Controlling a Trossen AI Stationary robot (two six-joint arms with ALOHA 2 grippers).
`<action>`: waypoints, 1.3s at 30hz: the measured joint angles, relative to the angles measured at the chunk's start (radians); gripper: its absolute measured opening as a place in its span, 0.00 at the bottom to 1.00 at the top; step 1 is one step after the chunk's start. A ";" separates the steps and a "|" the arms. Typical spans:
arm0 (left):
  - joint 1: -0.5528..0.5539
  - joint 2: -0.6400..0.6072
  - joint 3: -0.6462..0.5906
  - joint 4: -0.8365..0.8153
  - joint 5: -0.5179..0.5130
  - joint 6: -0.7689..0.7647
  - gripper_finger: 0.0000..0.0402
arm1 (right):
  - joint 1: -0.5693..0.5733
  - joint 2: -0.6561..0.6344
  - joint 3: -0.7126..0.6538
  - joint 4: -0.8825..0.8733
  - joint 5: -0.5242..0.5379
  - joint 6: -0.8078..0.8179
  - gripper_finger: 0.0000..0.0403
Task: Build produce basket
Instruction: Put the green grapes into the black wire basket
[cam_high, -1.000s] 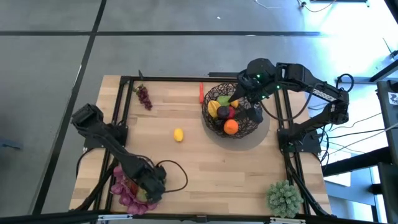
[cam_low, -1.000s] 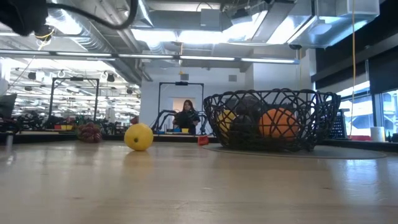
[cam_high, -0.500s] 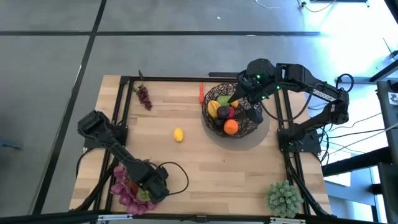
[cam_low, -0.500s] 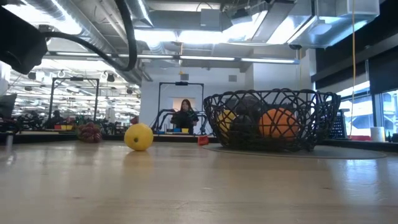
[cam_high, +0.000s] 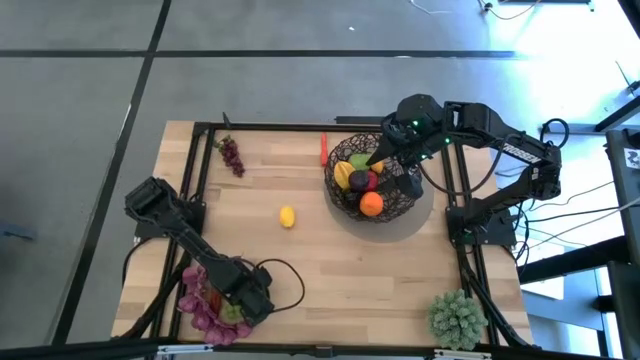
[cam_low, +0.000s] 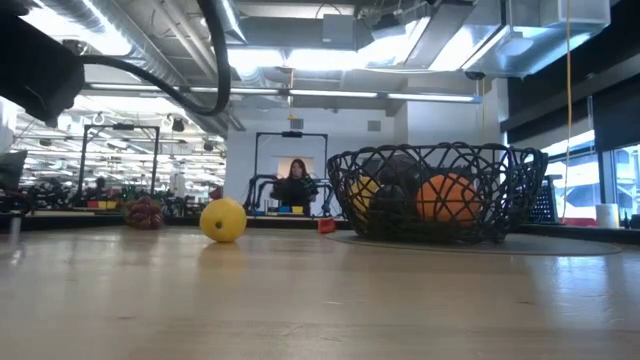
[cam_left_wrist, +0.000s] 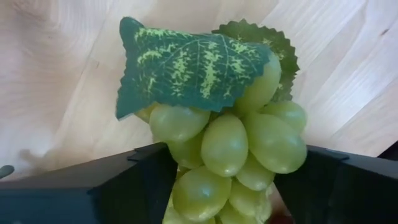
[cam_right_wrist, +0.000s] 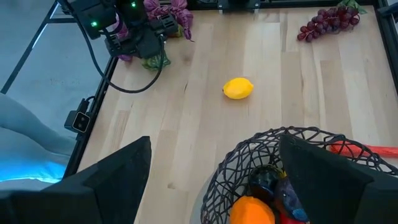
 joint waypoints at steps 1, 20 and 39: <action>0.000 0.000 0.000 0.000 -0.001 0.000 0.50 | 0.000 0.000 0.000 0.000 0.000 0.000 0.85; 0.132 -0.221 -0.001 0.002 -0.068 0.145 0.07 | 0.000 -0.063 0.000 0.001 0.000 -0.059 0.85; 0.558 -0.449 0.000 0.241 -0.204 0.705 0.06 | 0.000 -0.199 0.000 -0.019 0.160 -0.026 0.85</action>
